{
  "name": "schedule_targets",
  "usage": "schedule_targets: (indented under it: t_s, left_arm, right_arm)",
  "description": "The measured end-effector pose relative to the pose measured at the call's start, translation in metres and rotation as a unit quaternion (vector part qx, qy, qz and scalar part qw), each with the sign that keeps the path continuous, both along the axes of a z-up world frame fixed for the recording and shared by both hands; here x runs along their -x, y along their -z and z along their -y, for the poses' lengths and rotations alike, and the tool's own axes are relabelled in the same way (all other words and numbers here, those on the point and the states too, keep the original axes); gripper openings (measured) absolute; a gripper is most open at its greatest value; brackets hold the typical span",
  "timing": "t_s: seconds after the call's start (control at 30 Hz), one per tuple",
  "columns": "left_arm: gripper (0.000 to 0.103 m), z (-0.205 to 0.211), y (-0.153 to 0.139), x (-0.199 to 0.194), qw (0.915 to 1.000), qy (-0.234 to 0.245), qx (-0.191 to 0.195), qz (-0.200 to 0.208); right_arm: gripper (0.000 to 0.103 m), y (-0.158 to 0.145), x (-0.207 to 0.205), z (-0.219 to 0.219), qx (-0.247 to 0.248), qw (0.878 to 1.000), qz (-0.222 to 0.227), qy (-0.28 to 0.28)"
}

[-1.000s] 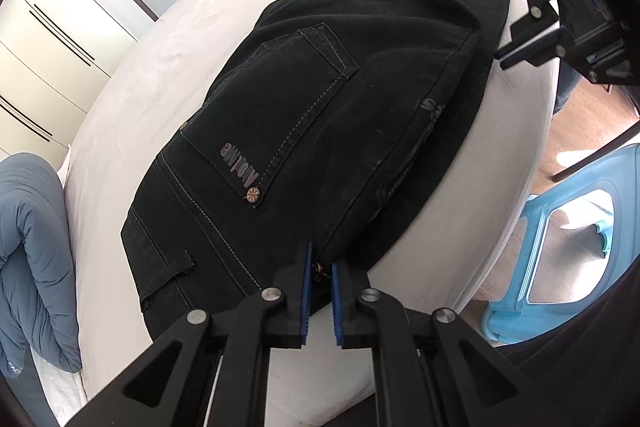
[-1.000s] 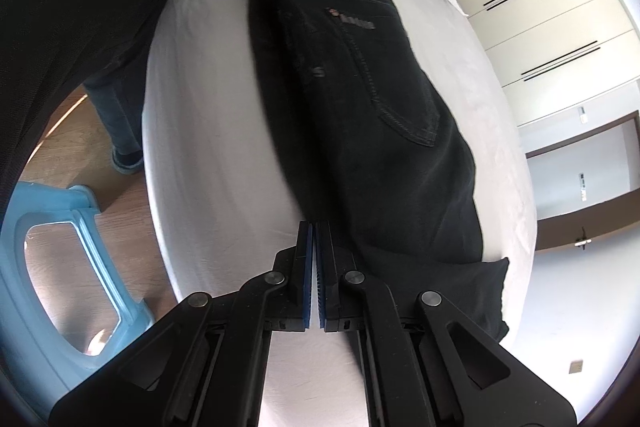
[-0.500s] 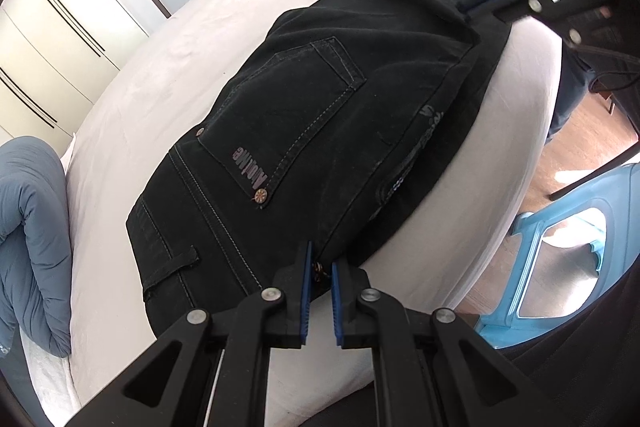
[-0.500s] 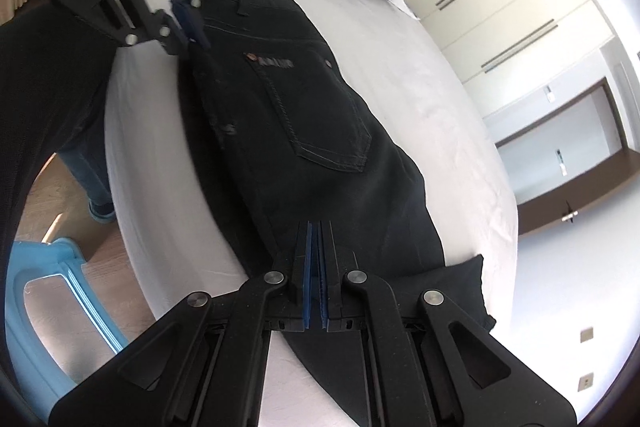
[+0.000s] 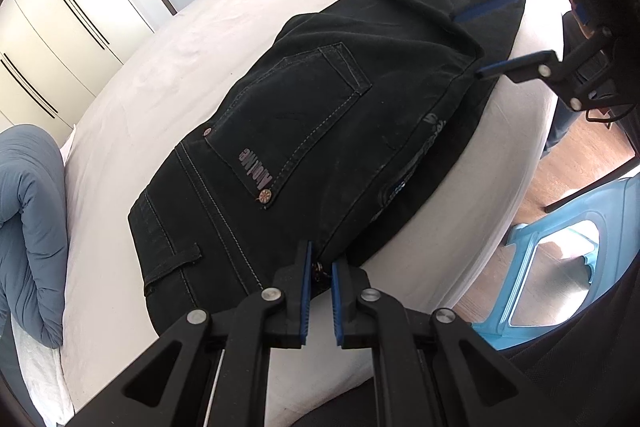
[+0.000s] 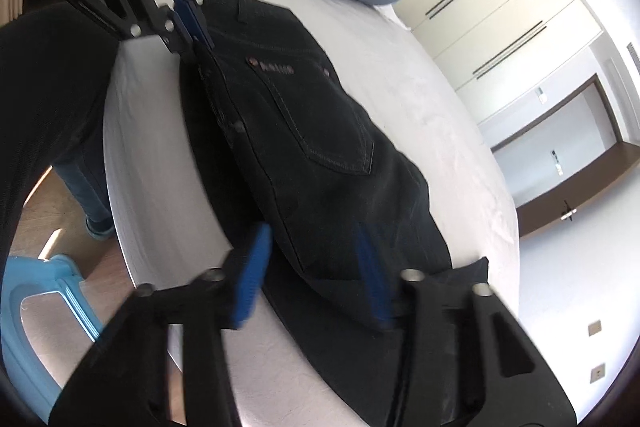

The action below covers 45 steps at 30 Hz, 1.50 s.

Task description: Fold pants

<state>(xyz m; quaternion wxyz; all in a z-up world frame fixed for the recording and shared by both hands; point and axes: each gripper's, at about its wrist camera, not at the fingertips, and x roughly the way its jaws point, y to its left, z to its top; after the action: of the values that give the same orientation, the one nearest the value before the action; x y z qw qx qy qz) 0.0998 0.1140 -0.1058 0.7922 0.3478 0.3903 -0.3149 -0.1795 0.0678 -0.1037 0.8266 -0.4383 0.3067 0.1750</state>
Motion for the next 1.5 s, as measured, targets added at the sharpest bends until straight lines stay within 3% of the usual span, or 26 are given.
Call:
schedule_targets:
  t_s: [0.3, 0.47, 0.5, 0.6, 0.67, 1.03, 1.13, 1.17, 1.2, 1.27, 1.4, 1.5]
  left_arm:
    - [0.008, -0.004, -0.002, -0.004, 0.9999, -0.007, 0.01, -0.004]
    - [0.008, -0.007, -0.006, -0.005, 0.9997, -0.012, 0.02, -0.009]
    - [0.008, -0.006, -0.006, -0.005, 0.9996, -0.014, 0.023, -0.01]
    - [0.008, -0.007, -0.008, -0.006, 0.9994, -0.016, 0.027, -0.013]
    - [0.008, -0.005, -0.006, -0.005, 0.9996, -0.013, 0.021, -0.011]
    - [0.009, 0.002, 0.017, -0.002, 0.9997, 0.008, -0.021, -0.012]
    - [0.021, -0.002, 0.024, -0.009, 0.9996, -0.005, -0.023, -0.012]
    - [0.031, -0.004, 0.024, -0.012, 0.9996, -0.015, -0.02, -0.011]
    - [0.047, -0.006, 0.023, -0.014, 0.9994, -0.027, -0.021, -0.006]
    - [0.065, -0.011, 0.018, -0.018, 0.9985, -0.049, -0.025, -0.003]
    - [0.07, -0.023, -0.005, -0.014, 0.9972, -0.071, -0.003, -0.024]
    - [0.07, -0.026, -0.03, -0.012, 0.9949, -0.094, 0.028, -0.022]
  right_arm:
    - [0.033, 0.017, 0.003, -0.007, 0.029, 0.999, -0.009, -0.027]
    - [0.033, 0.027, -0.002, -0.008, 0.039, 0.999, -0.01, -0.013]
    - [0.032, 0.029, -0.003, -0.007, 0.042, 0.999, -0.011, -0.011]
    - [0.007, 0.036, -0.008, -0.006, 0.05, 0.999, -0.017, -0.004]
    - [0.003, 0.035, -0.009, -0.003, 0.042, 0.999, -0.017, 0.001]
    - [0.002, 0.046, 0.001, -0.002, 0.061, 0.998, -0.027, -0.014]
    - [0.002, 0.053, 0.0, -0.004, 0.067, 0.997, -0.022, -0.012]
    - [0.003, 0.056, -0.001, -0.004, 0.068, 0.997, -0.02, -0.01]
    - [0.003, 0.057, -0.002, -0.004, 0.067, 0.998, -0.018, -0.008]
    - [0.003, 0.061, -0.001, -0.005, 0.07, 0.997, -0.02, -0.004]
    - [0.005, 0.058, -0.003, -0.005, 0.06, 0.998, -0.016, 0.006]
    - [0.016, 0.054, -0.002, -0.004, 0.048, 0.999, -0.007, 0.014]
